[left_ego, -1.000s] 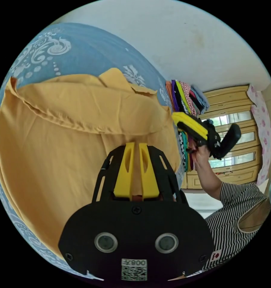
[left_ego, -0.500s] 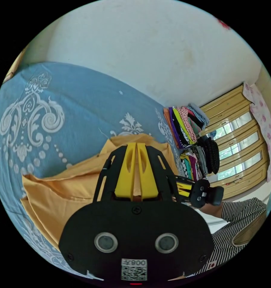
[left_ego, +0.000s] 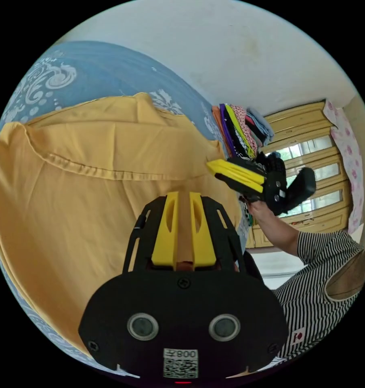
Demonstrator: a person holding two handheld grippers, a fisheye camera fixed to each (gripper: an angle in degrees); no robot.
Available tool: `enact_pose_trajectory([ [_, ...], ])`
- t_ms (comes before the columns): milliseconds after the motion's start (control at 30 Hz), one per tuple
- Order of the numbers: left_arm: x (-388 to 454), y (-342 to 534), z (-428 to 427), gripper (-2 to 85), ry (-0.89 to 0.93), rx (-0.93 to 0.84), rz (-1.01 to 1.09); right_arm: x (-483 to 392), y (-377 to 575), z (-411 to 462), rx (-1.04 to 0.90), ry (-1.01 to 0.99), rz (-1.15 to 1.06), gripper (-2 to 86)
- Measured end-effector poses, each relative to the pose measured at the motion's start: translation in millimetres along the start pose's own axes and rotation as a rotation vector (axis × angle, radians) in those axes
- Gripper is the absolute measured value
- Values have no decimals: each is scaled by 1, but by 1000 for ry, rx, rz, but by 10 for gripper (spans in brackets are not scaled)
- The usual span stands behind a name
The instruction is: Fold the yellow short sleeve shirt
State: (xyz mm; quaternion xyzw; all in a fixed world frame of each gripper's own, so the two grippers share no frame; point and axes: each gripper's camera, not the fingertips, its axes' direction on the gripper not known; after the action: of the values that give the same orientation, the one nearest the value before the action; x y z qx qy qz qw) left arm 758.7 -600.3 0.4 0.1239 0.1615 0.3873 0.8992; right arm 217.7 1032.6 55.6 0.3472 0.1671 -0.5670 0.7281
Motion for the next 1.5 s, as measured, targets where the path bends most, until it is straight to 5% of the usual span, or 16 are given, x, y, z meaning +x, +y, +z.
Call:
enact_pose_trajectory([
  [400, 13, -27, -54, 31, -23, 203, 50, -19, 33, 50, -28, 16, -71, -2],
  [900, 10, 8, -130, 31, -154, 319, 42, 154, 89, 157, -143, 73, 284, -2],
  [1100, -5, 79, -181, 42, -308, 330, -59, 194, 185, 148, -74, -16, 414, 4],
  [1500, -16, 231, -262, 88, -289, 249, -300, 205, 506, 150, -158, -540, 895, 68],
])
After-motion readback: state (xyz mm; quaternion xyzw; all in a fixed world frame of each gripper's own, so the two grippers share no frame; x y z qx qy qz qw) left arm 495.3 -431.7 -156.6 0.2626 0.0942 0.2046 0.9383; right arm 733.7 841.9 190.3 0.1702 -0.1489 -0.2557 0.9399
